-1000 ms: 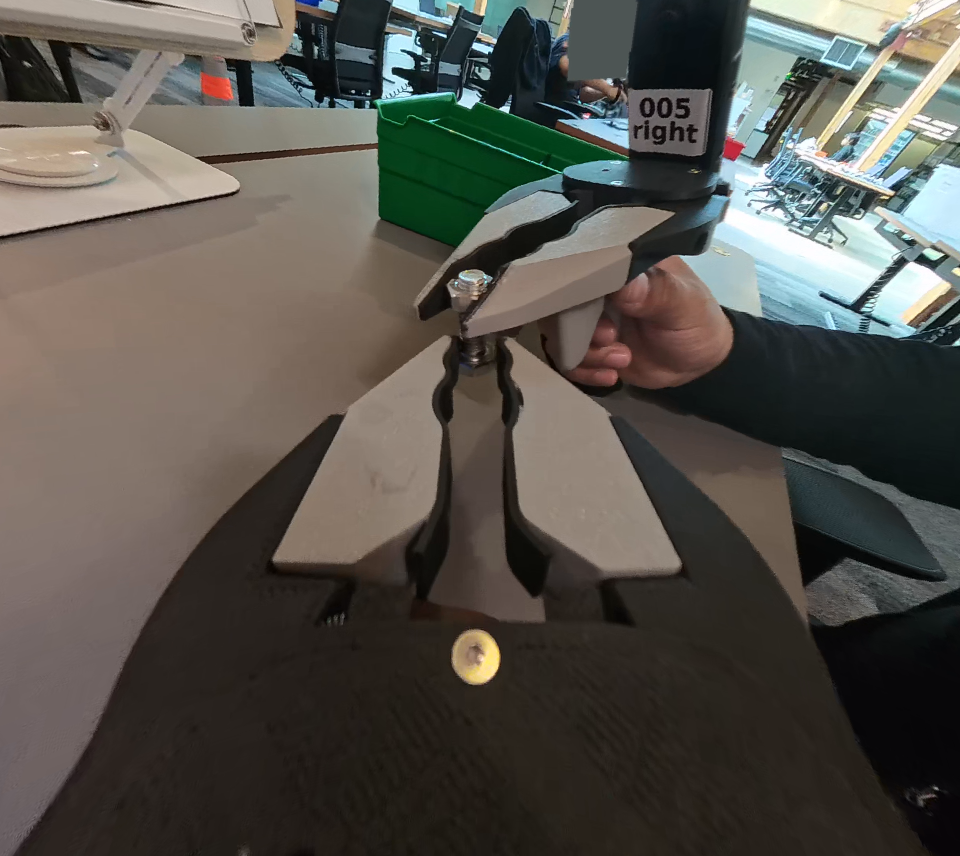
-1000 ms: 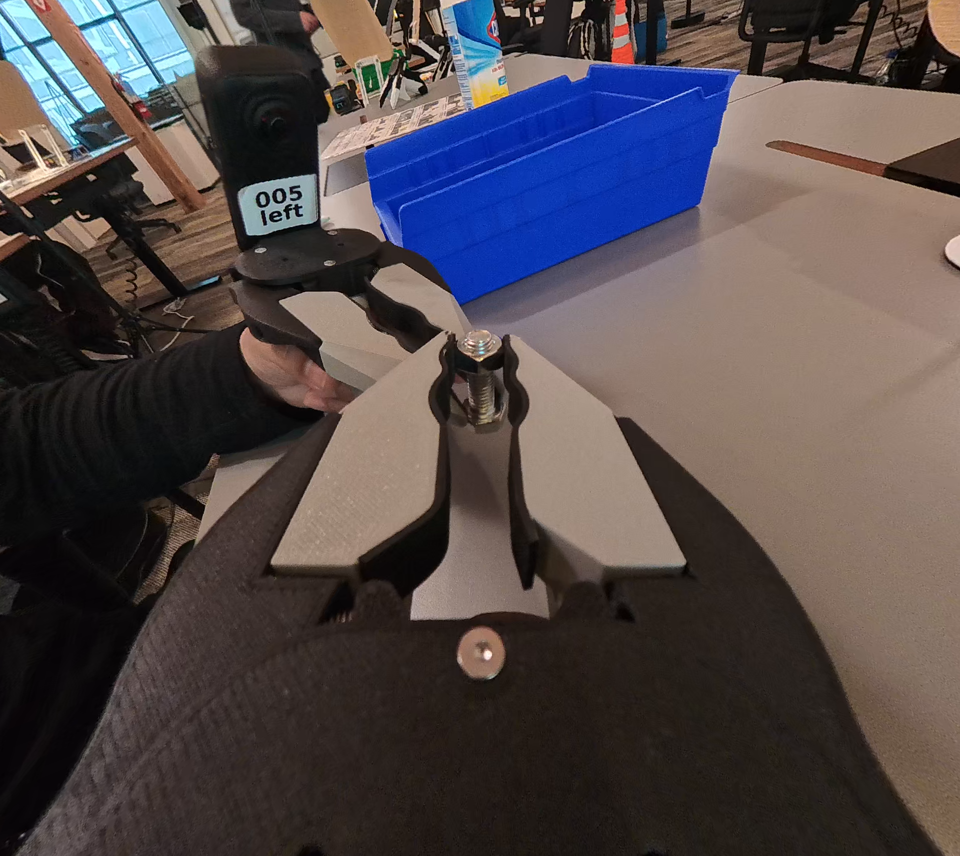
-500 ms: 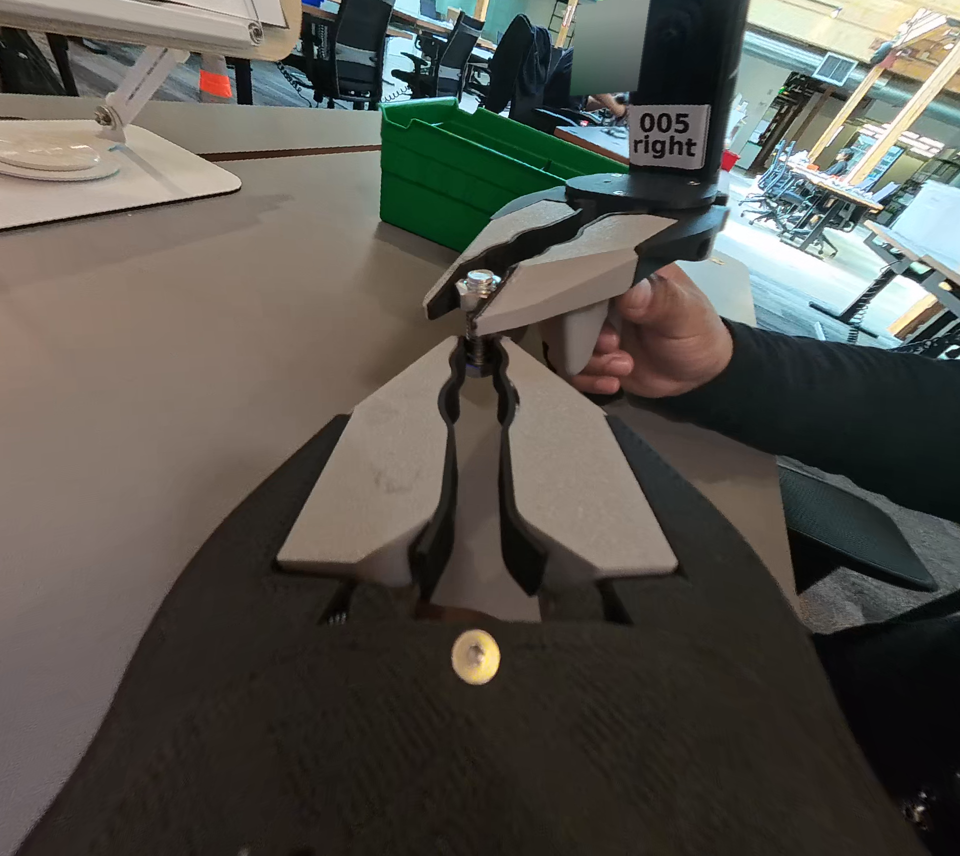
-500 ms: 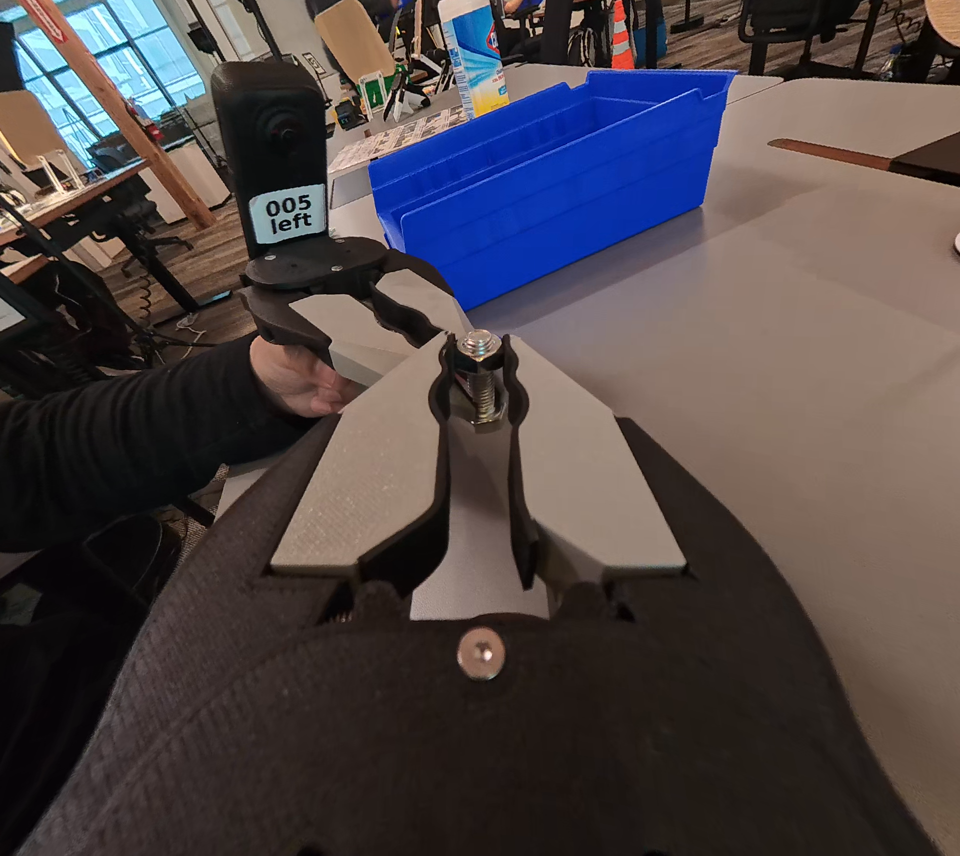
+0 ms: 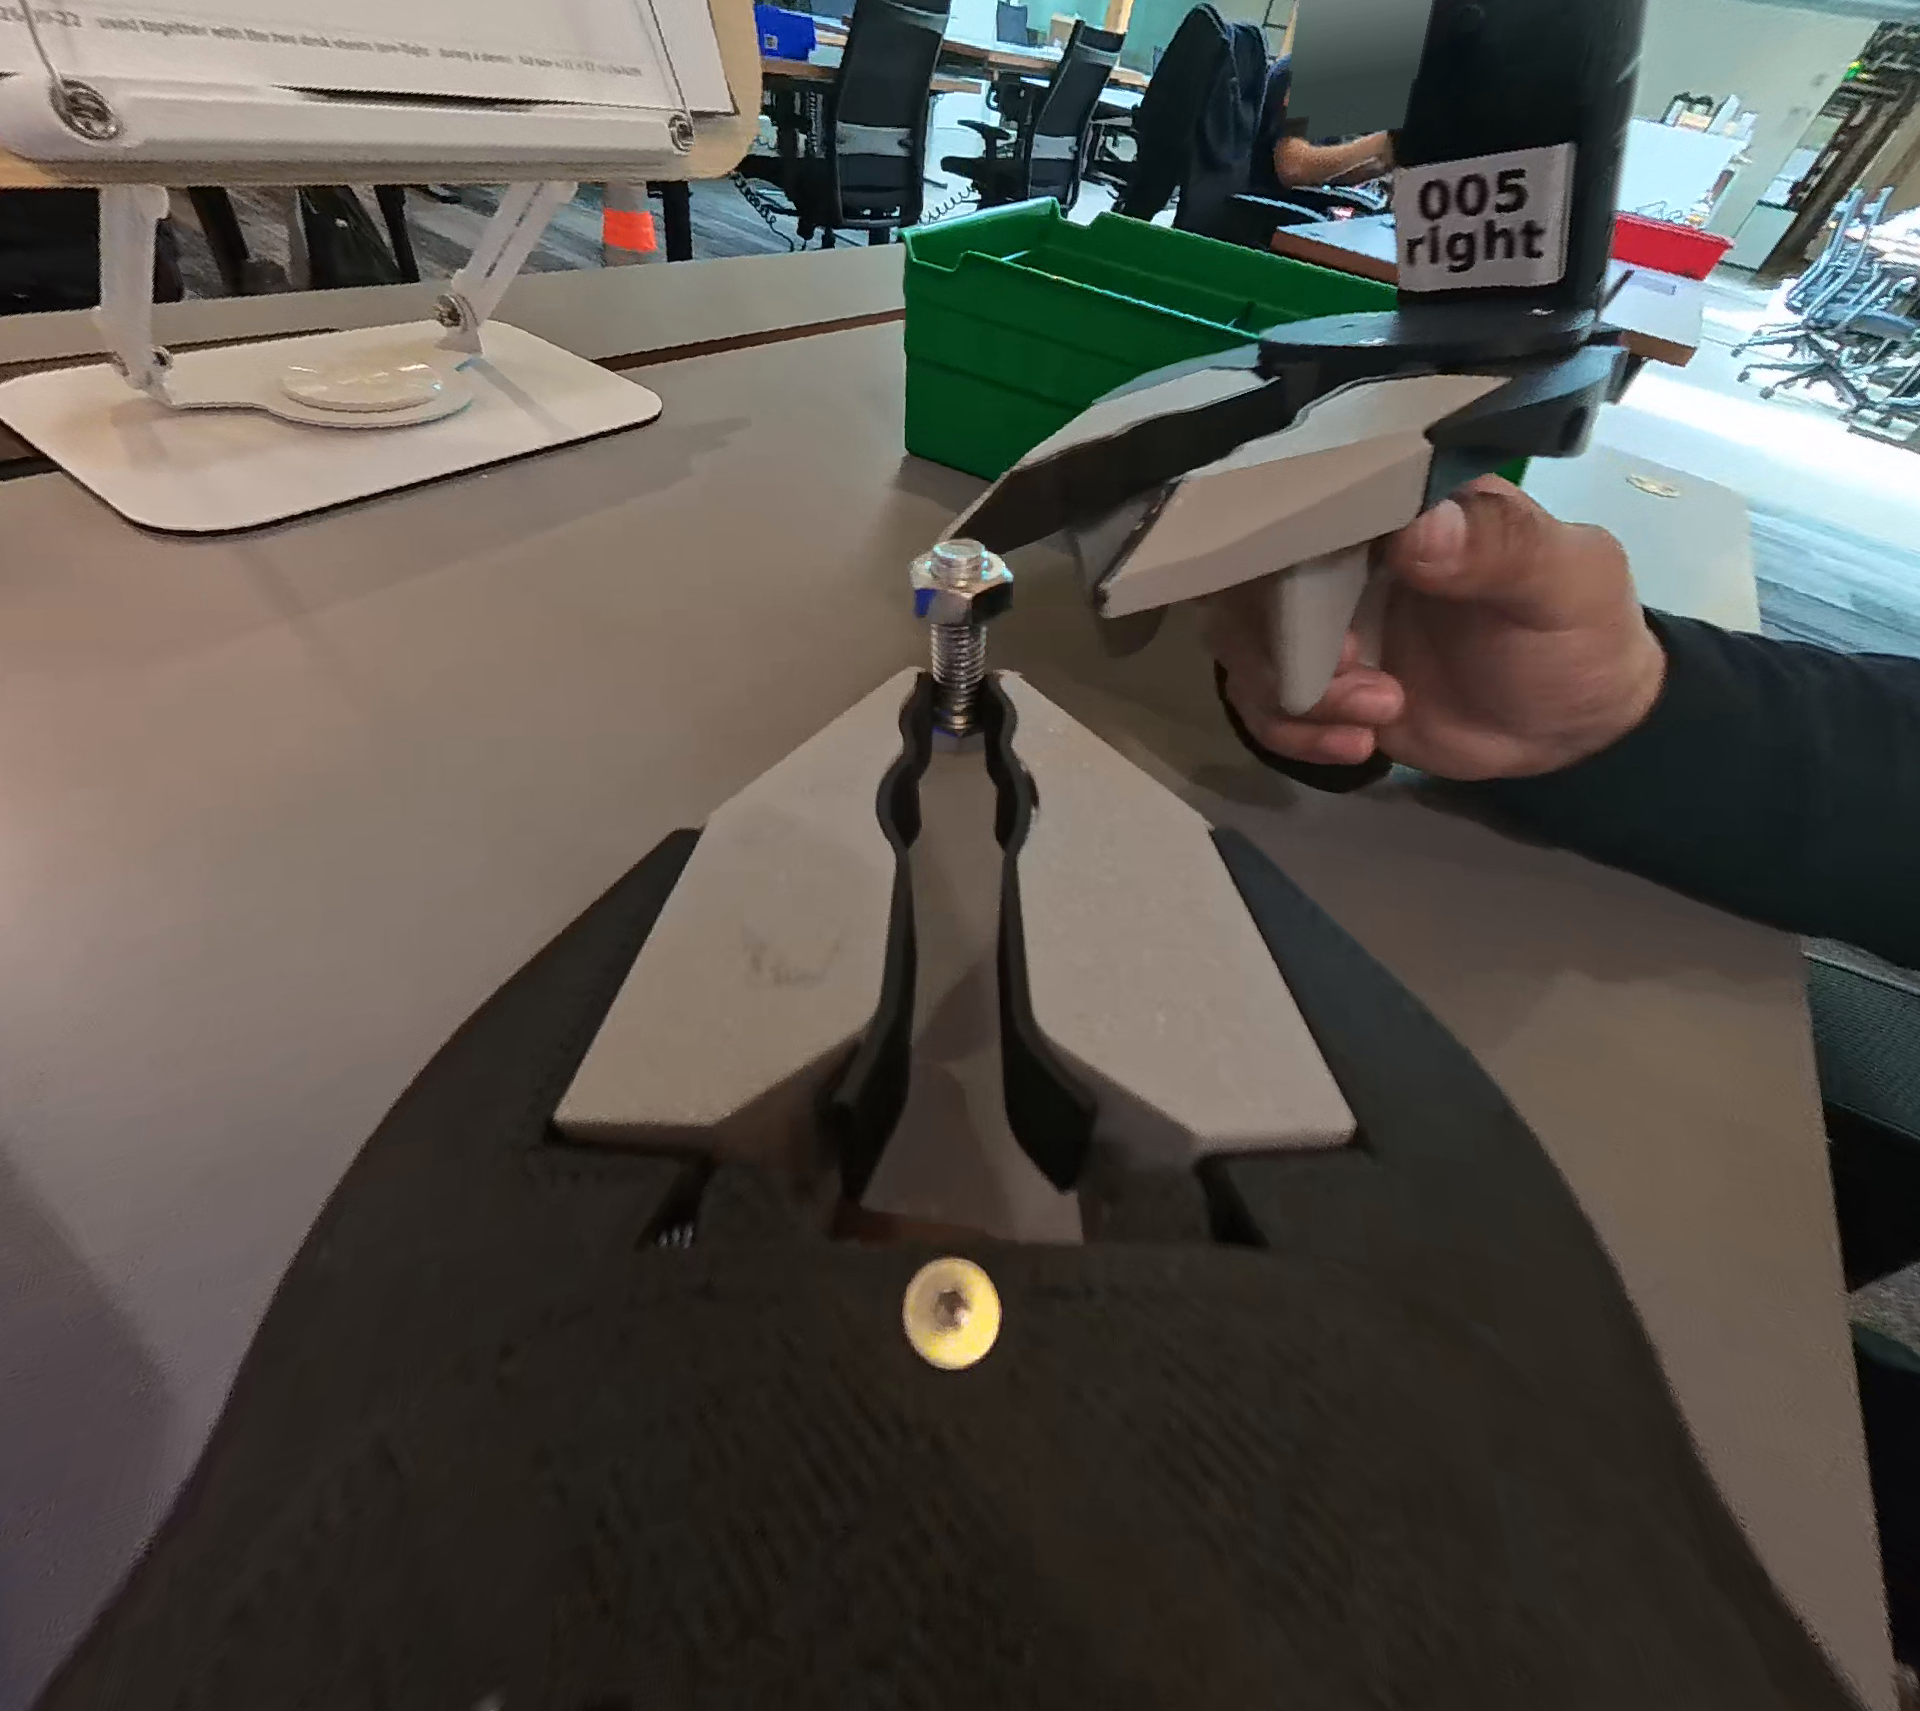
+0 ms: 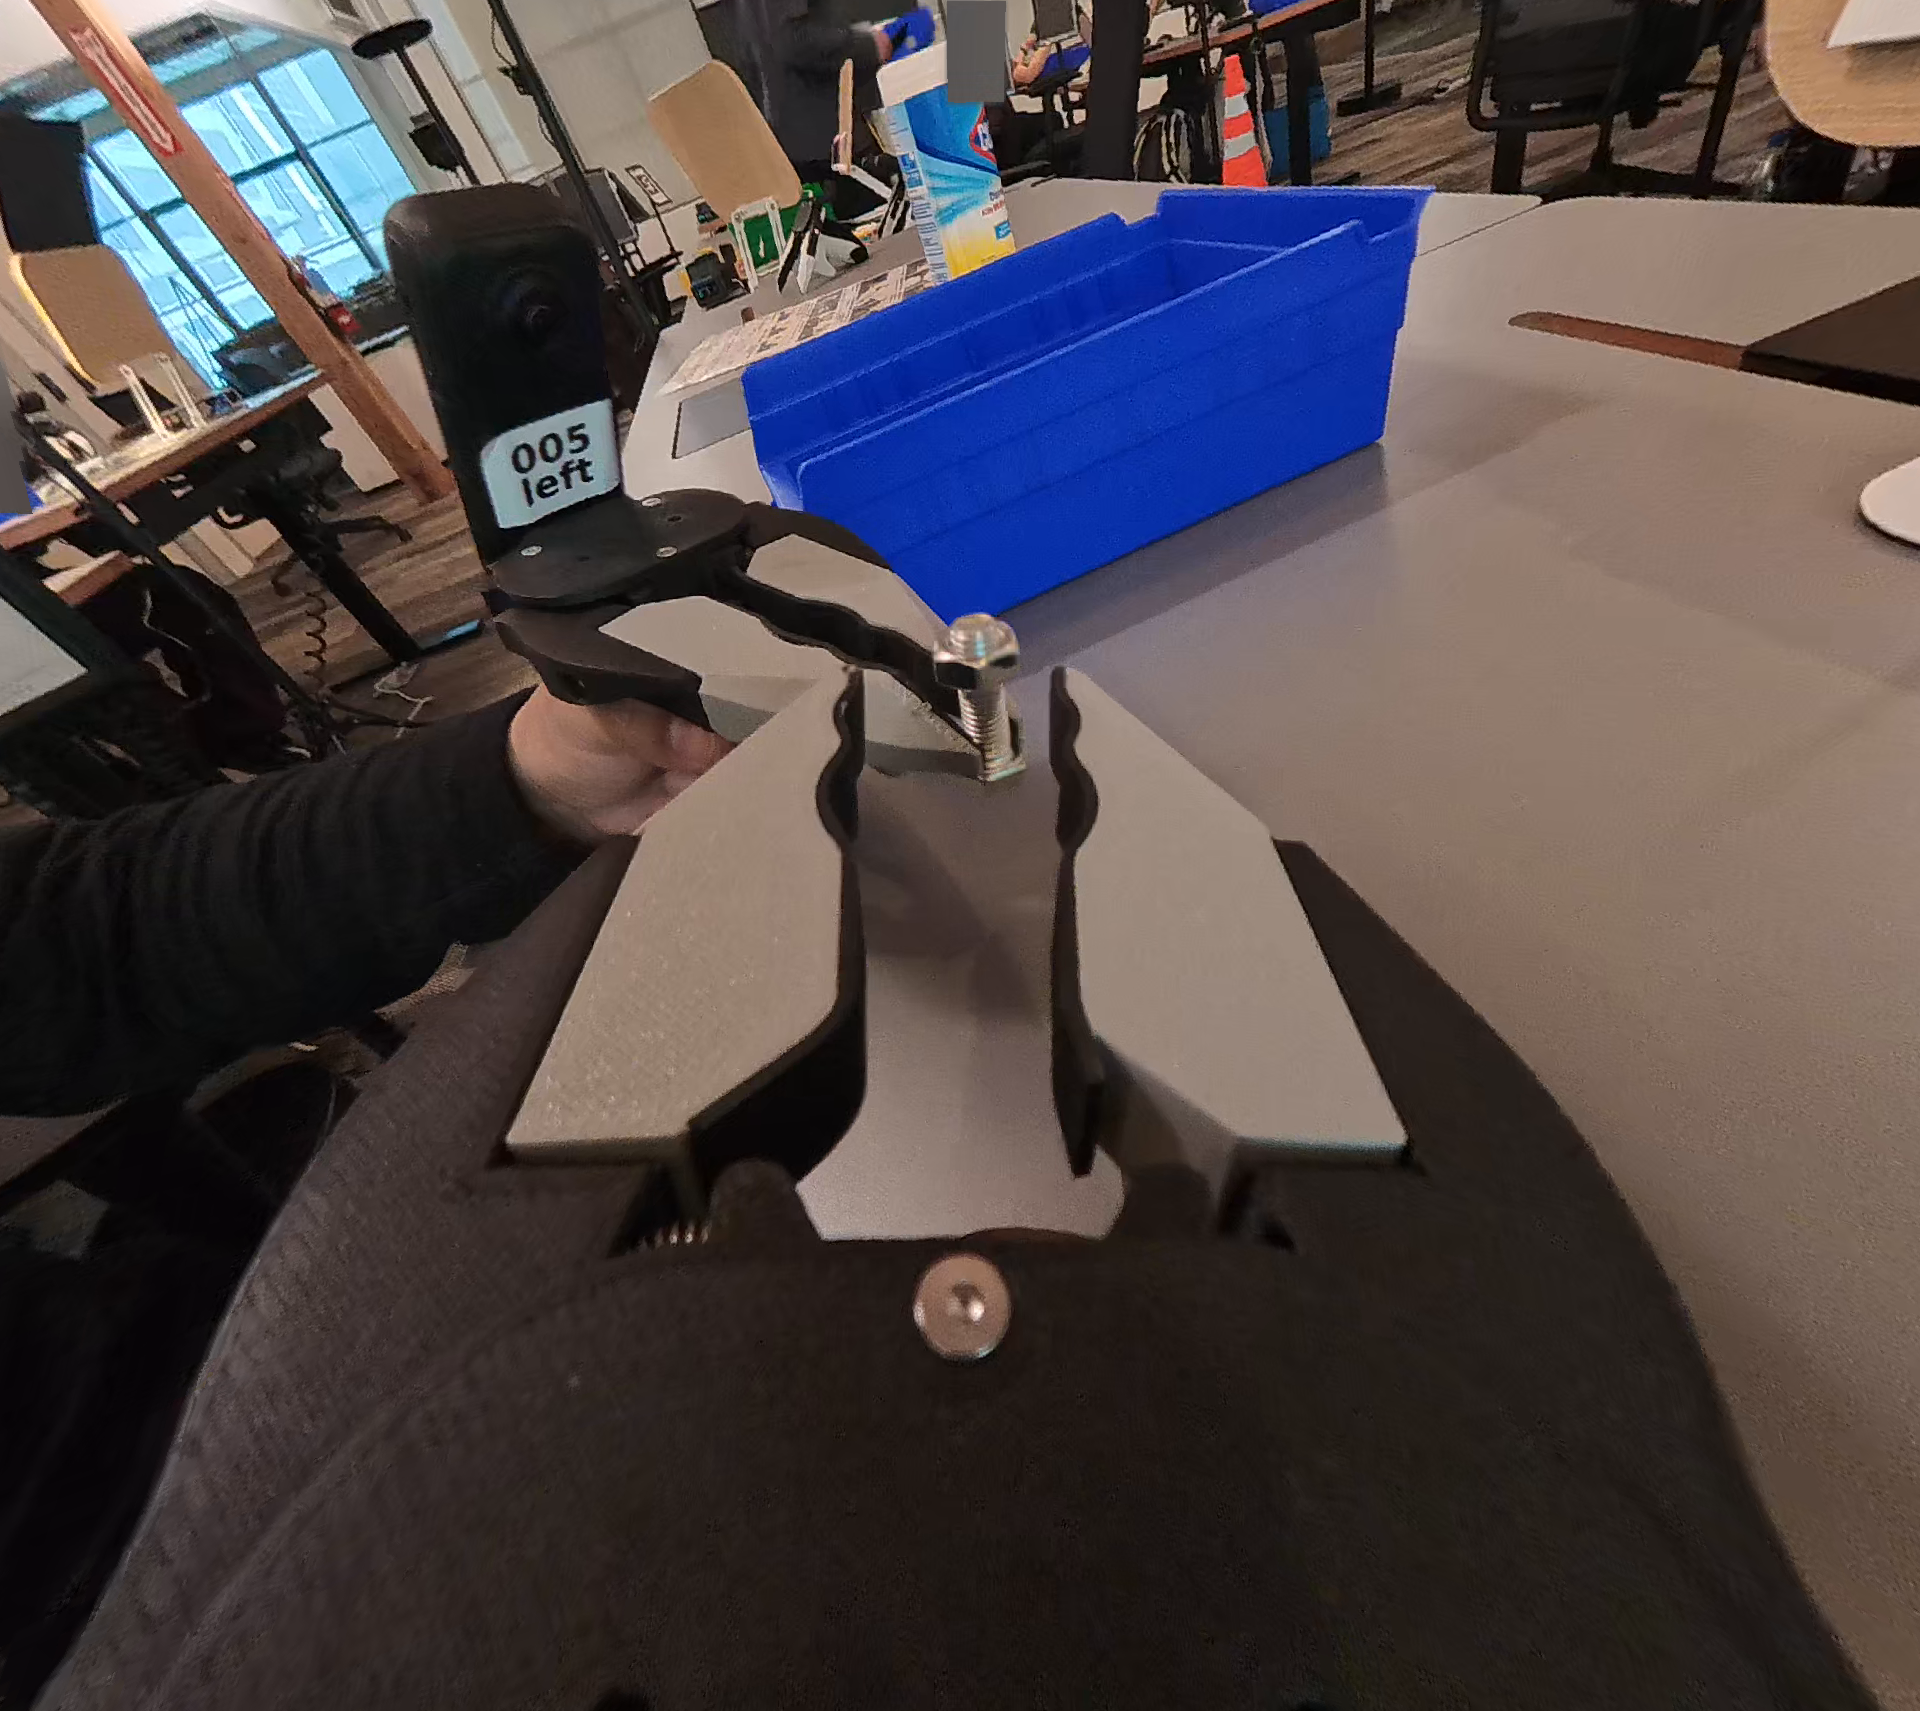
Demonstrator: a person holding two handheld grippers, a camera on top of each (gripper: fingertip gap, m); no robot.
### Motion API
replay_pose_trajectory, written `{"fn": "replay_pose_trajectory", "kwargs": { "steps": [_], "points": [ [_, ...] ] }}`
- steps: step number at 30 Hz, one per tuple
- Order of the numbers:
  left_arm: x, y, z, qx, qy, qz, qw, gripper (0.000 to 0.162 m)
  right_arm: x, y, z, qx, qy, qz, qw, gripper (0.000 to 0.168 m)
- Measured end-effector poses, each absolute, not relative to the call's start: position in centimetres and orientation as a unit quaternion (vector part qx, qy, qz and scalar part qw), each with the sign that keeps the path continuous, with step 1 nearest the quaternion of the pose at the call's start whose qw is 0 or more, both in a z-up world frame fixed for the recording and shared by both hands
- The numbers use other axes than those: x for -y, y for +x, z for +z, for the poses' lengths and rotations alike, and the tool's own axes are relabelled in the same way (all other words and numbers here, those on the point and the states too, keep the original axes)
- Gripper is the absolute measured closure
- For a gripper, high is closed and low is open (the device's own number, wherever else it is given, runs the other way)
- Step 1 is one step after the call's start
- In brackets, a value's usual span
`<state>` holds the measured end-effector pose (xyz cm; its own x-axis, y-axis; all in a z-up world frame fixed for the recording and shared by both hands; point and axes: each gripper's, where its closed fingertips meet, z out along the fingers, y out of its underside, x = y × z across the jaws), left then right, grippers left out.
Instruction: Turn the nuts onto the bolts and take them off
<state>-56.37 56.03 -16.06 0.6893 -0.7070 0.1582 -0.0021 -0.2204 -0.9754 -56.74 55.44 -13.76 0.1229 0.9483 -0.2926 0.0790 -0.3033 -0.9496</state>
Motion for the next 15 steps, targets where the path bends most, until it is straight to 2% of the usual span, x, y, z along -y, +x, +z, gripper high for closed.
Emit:
{"fn": "replay_pose_trajectory", "kwargs": {
  "steps": [8,15],
  "points": [
    [-54.5,-54.2,-16.0,-0.306,-0.696,-0.307,0.572,0.155,-53.6,-58.4,-14.0,0.438,-0.600,0.537,0.399,0.136],
    [-56.0,-56.3,-15.7,-0.243,-0.710,-0.312,0.582,0.156,-55.3,-56.8,-13.2,0.424,-0.607,0.503,0.446,0.135]
  ]
}}
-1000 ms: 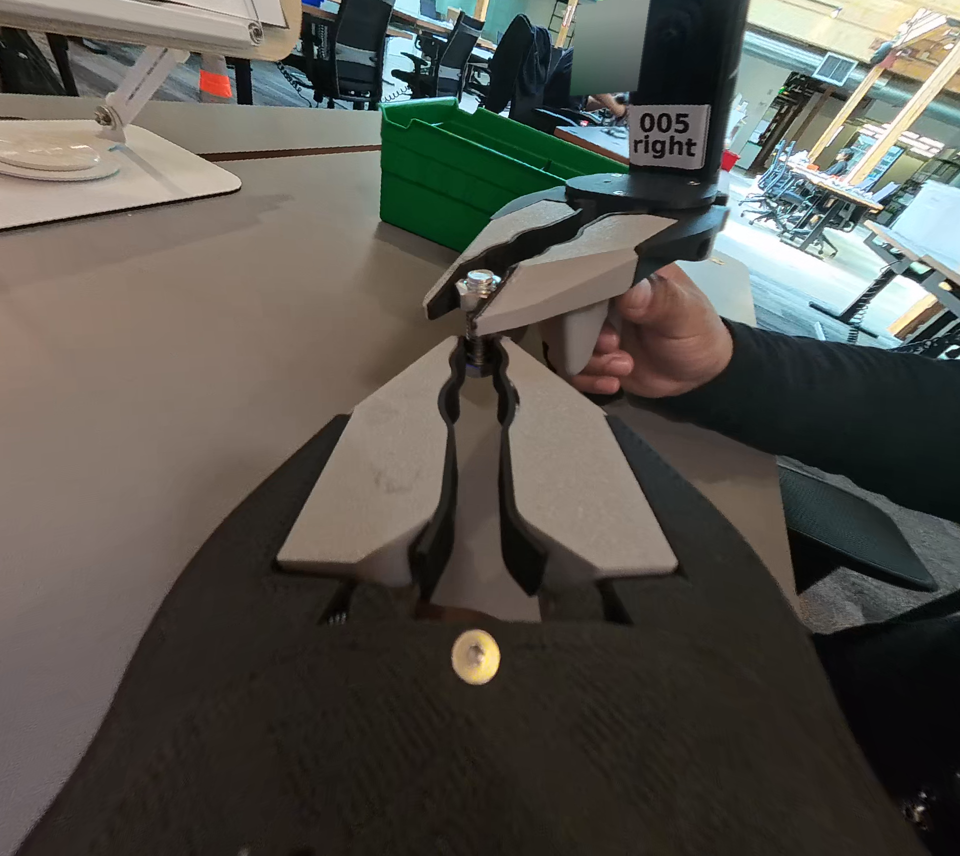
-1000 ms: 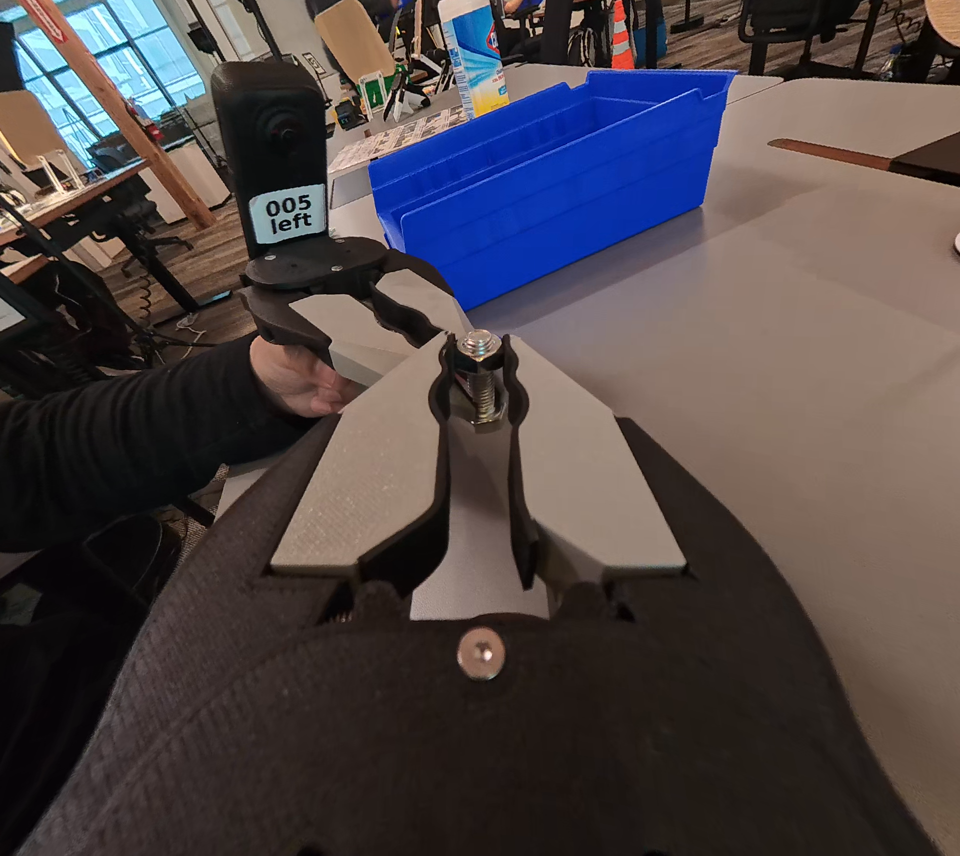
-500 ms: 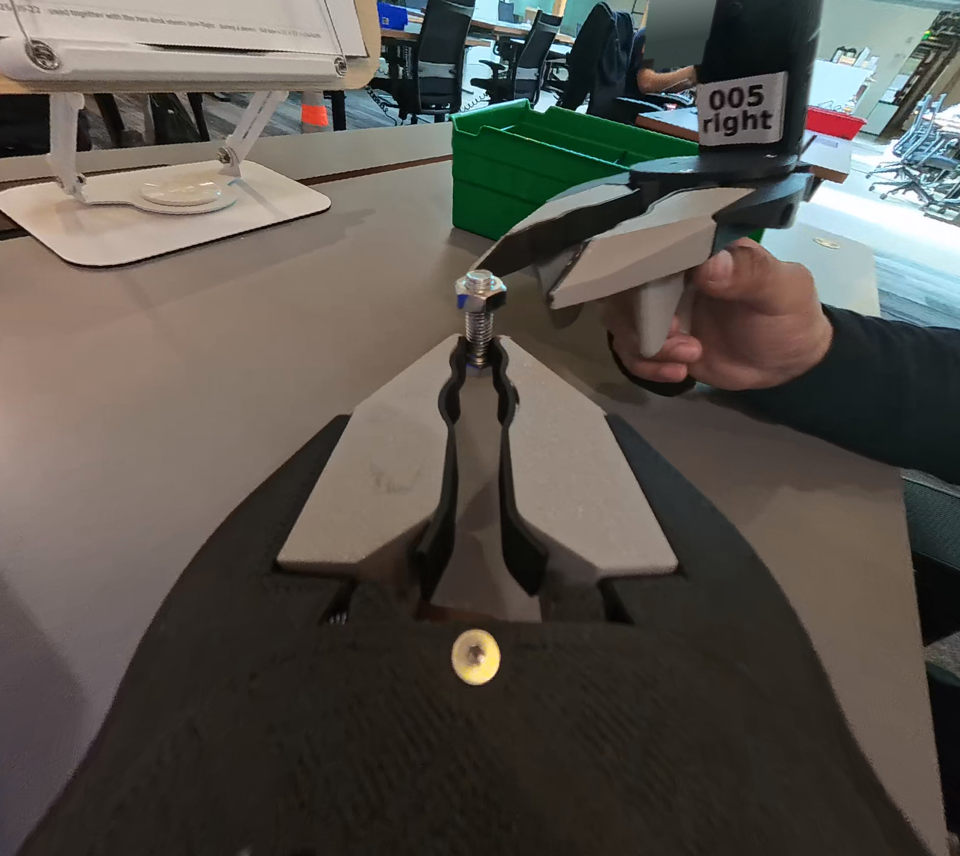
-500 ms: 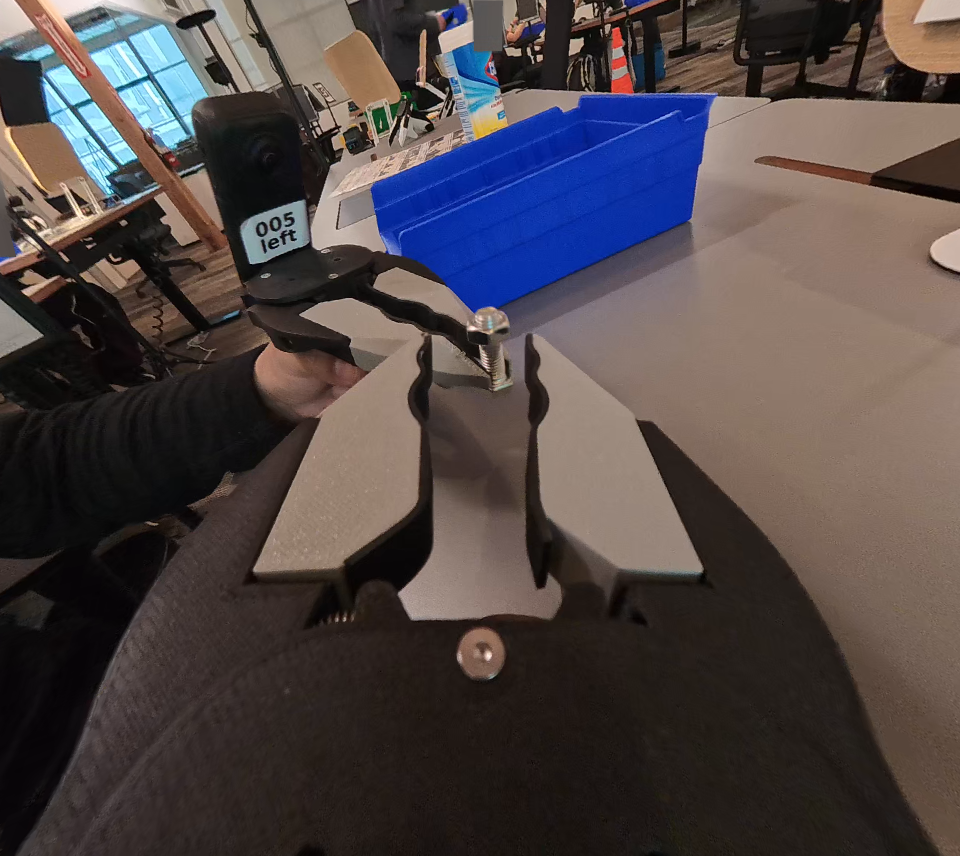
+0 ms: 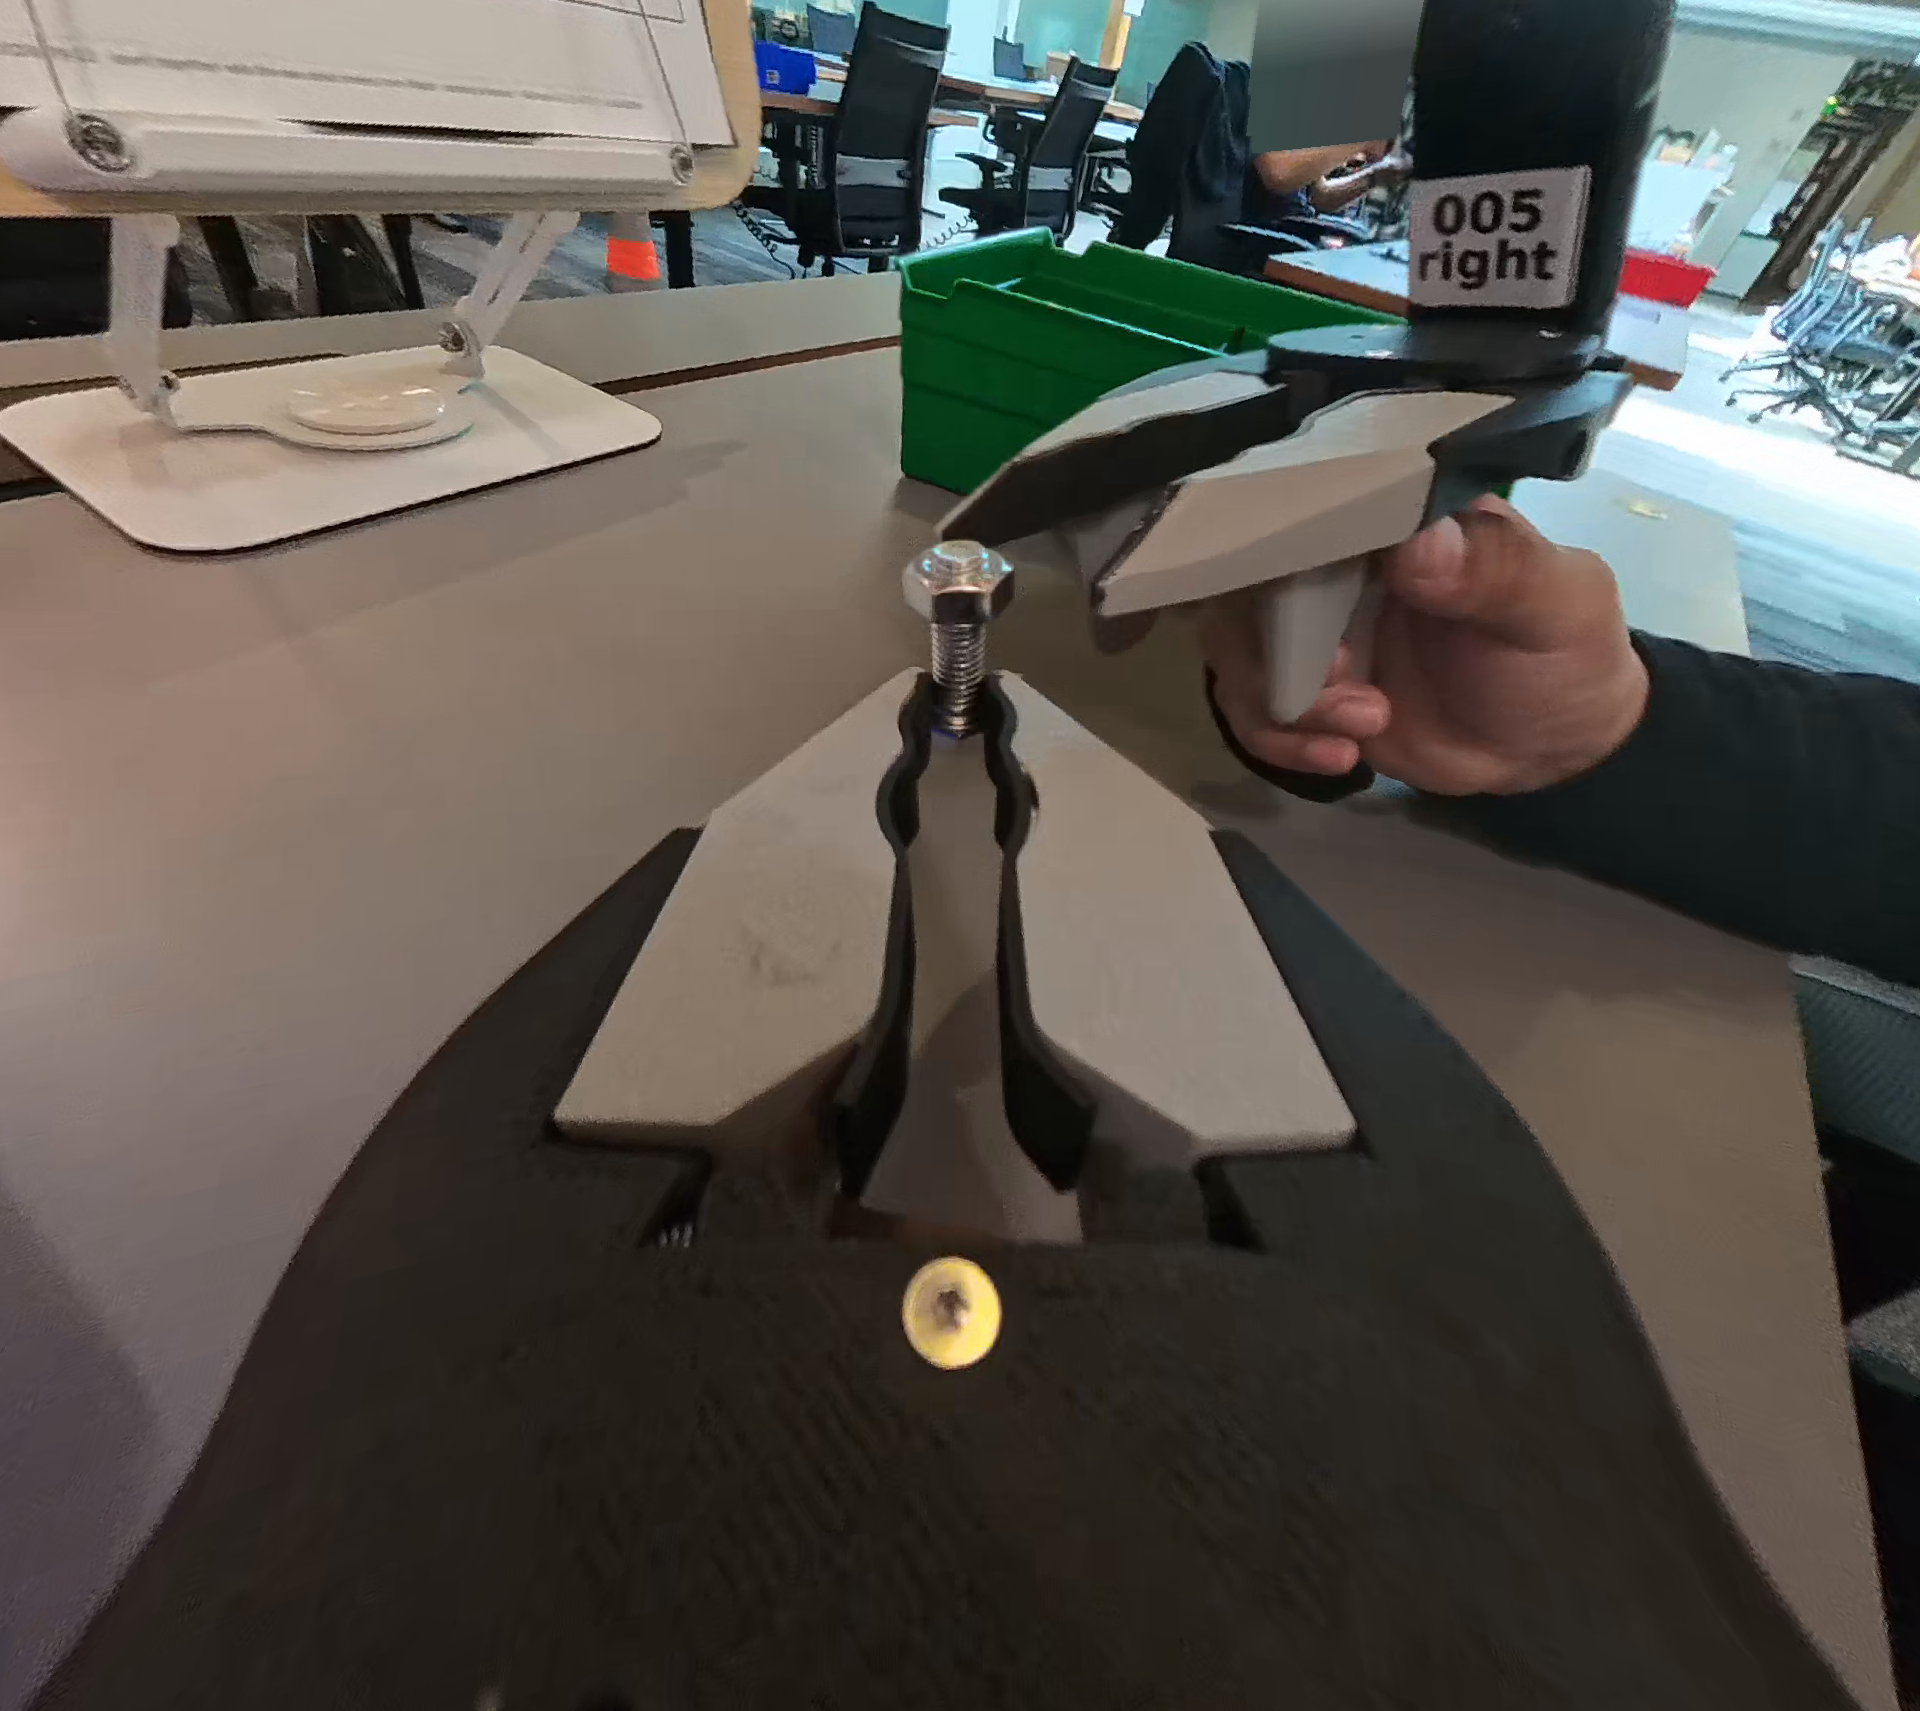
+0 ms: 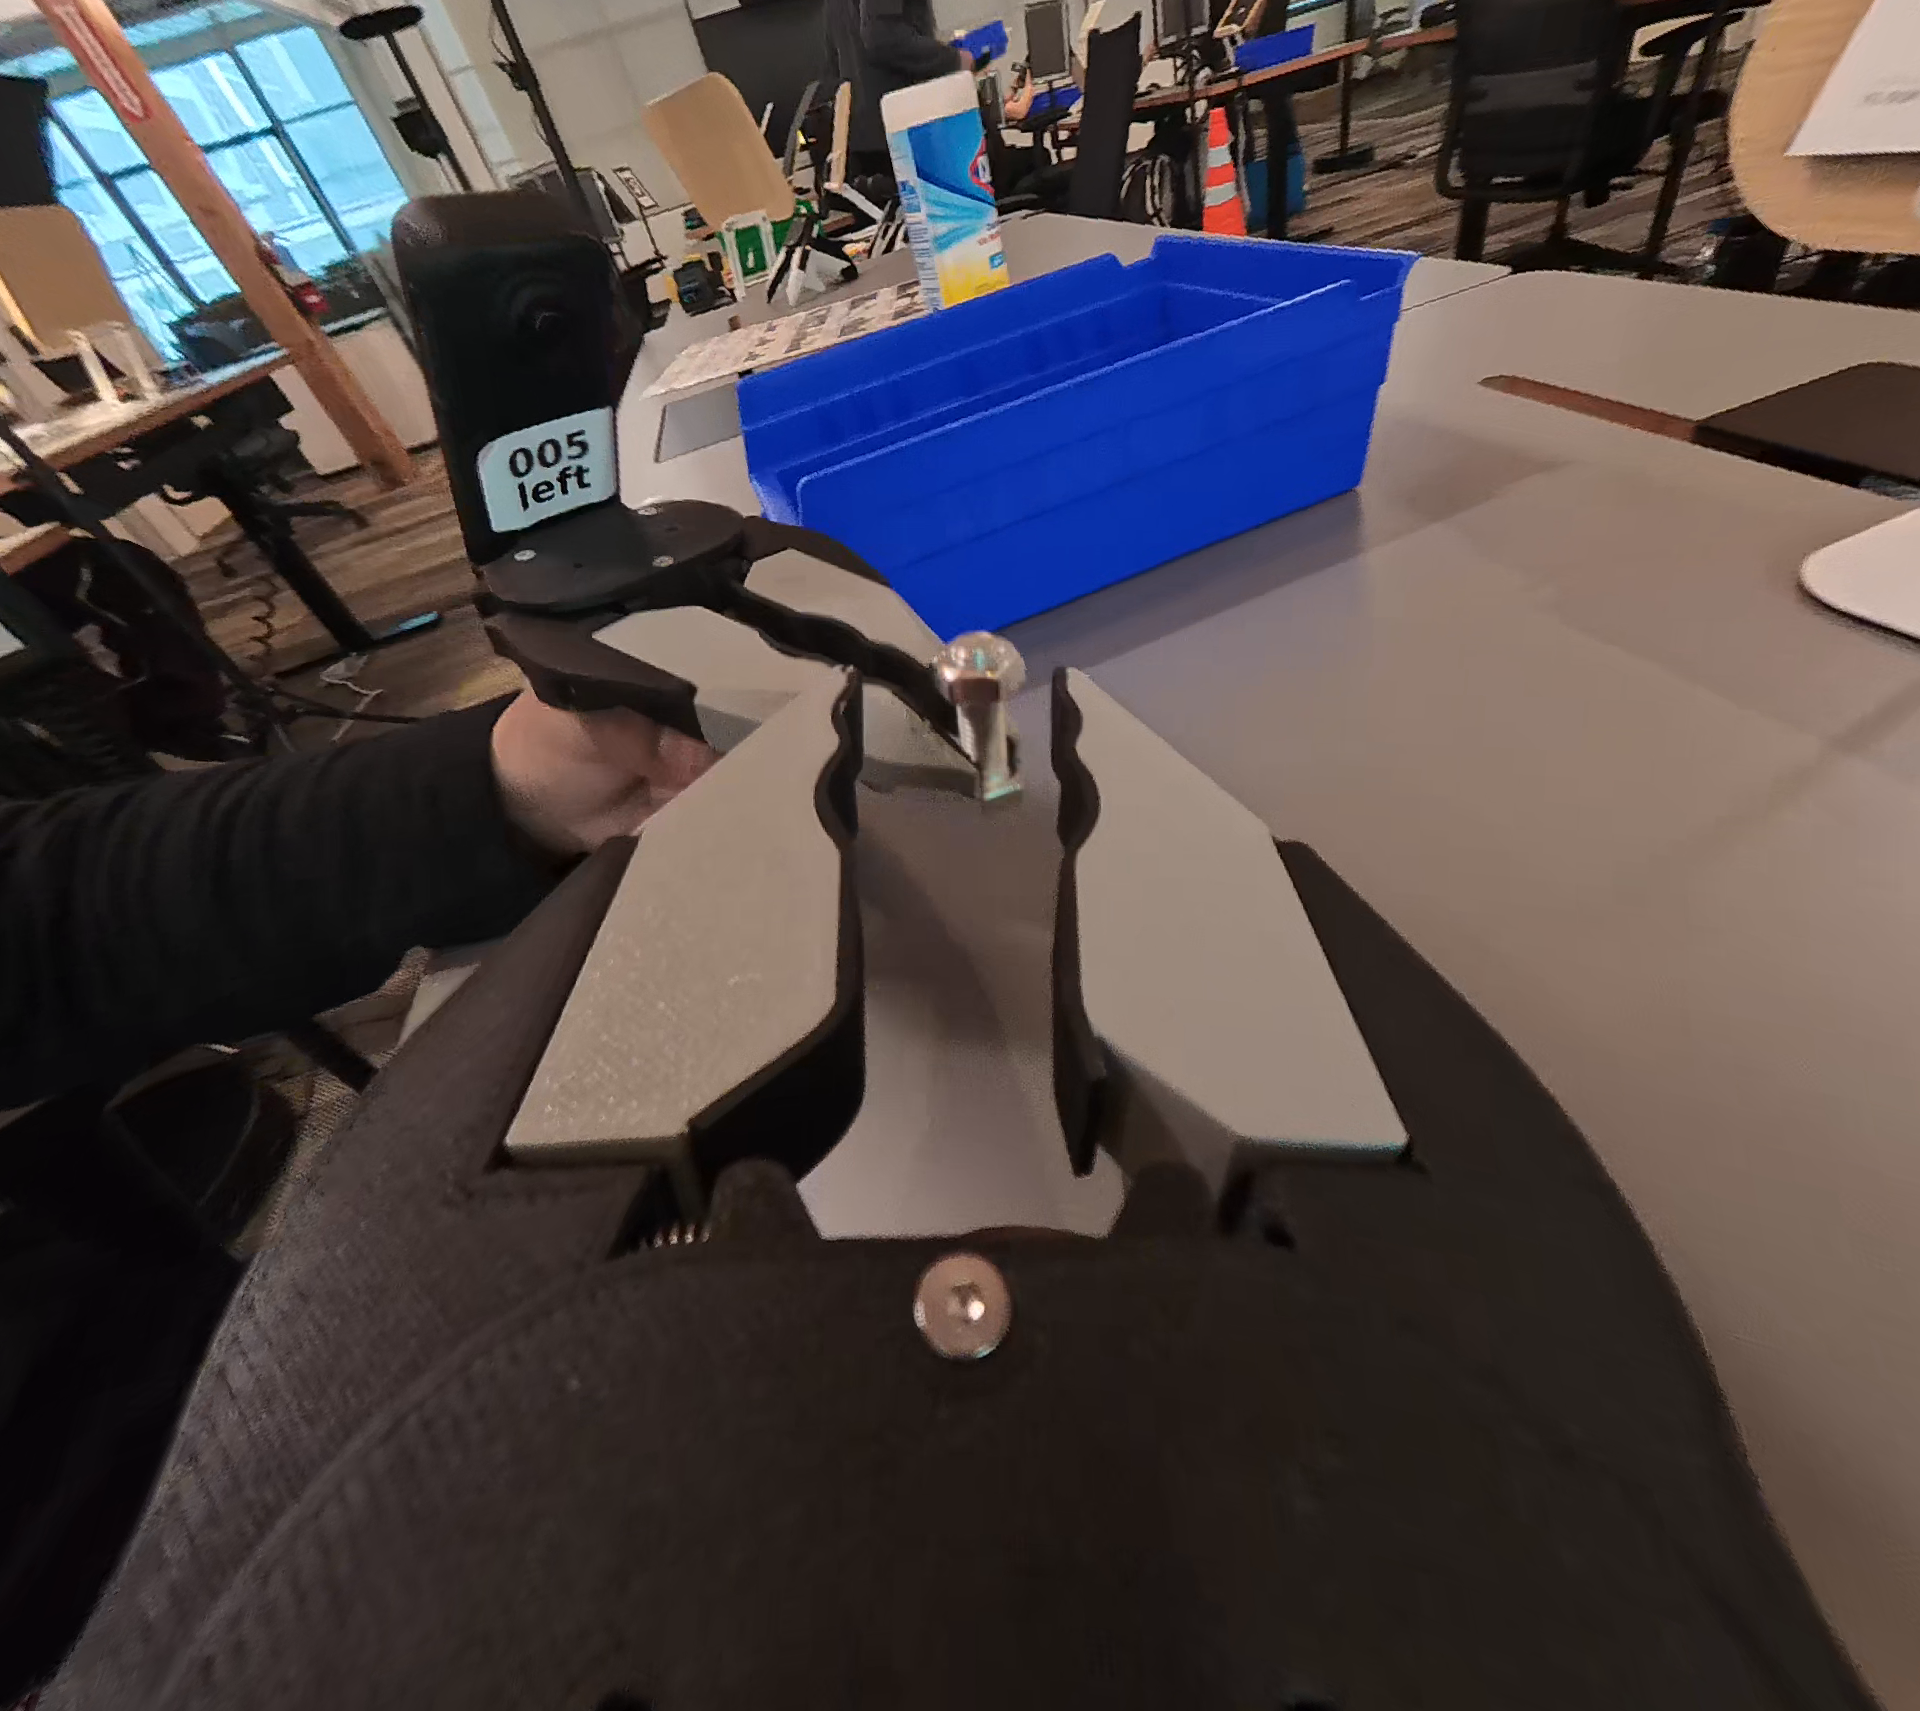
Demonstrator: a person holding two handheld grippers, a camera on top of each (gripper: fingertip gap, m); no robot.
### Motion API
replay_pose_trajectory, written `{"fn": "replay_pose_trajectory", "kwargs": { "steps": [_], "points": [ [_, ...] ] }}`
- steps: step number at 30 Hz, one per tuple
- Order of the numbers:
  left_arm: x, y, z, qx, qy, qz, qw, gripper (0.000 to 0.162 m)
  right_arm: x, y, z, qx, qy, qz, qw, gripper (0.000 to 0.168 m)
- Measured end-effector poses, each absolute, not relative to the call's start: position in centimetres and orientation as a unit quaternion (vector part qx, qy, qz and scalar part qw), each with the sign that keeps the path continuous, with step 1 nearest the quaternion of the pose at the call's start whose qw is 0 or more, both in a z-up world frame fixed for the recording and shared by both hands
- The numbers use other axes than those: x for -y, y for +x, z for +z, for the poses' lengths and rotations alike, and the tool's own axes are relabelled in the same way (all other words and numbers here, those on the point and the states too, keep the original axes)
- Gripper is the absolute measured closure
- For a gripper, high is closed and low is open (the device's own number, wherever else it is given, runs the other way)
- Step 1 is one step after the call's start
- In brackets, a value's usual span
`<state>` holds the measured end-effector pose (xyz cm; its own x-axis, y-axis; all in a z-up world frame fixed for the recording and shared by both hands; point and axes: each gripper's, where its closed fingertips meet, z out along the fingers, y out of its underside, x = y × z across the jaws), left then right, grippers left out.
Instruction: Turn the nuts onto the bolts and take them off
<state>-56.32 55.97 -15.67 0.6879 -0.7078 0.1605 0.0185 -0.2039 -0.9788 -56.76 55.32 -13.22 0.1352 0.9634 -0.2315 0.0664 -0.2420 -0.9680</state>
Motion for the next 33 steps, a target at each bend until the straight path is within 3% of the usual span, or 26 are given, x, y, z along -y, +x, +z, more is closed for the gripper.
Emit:
{"fn": "replay_pose_trajectory", "kwargs": {
  "steps": [9,19,25,33],
  "points": [
    [-53.9,-53.7,-15.9,-0.316,-0.688,-0.319,0.569,0.155,-53.1,-58.8,-13.6,0.457,-0.588,0.513,0.426,0.135],
    [-55.2,-55.9,-15.4,-0.260,-0.698,-0.312,0.590,0.156,-54.4,-57.0,-13.1,0.444,-0.593,0.501,0.447,0.143],
    [-53.9,-53.8,-15.8,-0.312,-0.686,-0.317,0.575,0.155,-53.1,-58.6,-13.0,0.444,-0.586,0.537,0.413,0.137],
    [-55.1,-55.5,-15.5,-0.265,-0.699,-0.314,0.586,0.156,-55.2,-56.0,-12.1,0.424,-0.593,0.514,0.451,0.141]
  ]
}}
